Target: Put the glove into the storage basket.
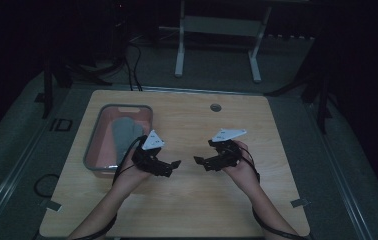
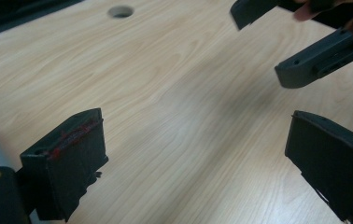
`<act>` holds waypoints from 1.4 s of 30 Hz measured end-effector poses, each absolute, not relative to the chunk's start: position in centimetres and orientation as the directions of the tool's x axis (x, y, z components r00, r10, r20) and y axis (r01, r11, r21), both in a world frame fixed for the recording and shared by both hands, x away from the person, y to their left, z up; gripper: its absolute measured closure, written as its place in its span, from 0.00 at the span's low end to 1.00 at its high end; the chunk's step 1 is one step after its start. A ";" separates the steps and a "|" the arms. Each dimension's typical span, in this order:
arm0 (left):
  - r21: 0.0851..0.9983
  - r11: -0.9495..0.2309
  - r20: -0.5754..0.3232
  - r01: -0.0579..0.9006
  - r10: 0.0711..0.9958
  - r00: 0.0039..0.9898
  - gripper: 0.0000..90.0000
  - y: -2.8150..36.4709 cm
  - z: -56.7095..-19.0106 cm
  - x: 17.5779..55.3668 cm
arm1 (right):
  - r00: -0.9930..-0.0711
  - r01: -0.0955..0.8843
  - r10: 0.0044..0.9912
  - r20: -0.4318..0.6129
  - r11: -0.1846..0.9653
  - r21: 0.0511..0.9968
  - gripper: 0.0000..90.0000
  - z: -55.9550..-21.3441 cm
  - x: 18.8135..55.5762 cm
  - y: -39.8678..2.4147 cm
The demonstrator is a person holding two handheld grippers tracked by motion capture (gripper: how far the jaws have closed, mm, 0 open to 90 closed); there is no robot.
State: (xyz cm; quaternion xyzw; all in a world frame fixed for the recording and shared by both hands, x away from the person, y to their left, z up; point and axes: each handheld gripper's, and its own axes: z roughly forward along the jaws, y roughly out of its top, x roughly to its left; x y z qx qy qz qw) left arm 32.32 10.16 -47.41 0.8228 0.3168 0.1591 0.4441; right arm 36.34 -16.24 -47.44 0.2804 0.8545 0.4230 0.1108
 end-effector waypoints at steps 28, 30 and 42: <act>0.800 -0.492 -0.057 0.345 0.509 0.859 0.06 4.5 -54.3 30.1 | -0.819 0.387 0.573 0.034 0.508 0.769 0.14 -53.8 32.4 -23.9; 0.798 -0.491 -0.062 0.349 0.509 0.858 0.06 4.6 -54.5 30.0 | -0.818 0.393 0.574 0.033 0.516 0.761 0.14 -54.2 32.1 -24.3; 0.808 -0.491 -0.070 0.325 0.467 0.881 0.06 3.9 -55.8 28.5 | -0.801 0.395 0.597 0.052 0.461 0.795 0.15 -55.2 30.4 -28.2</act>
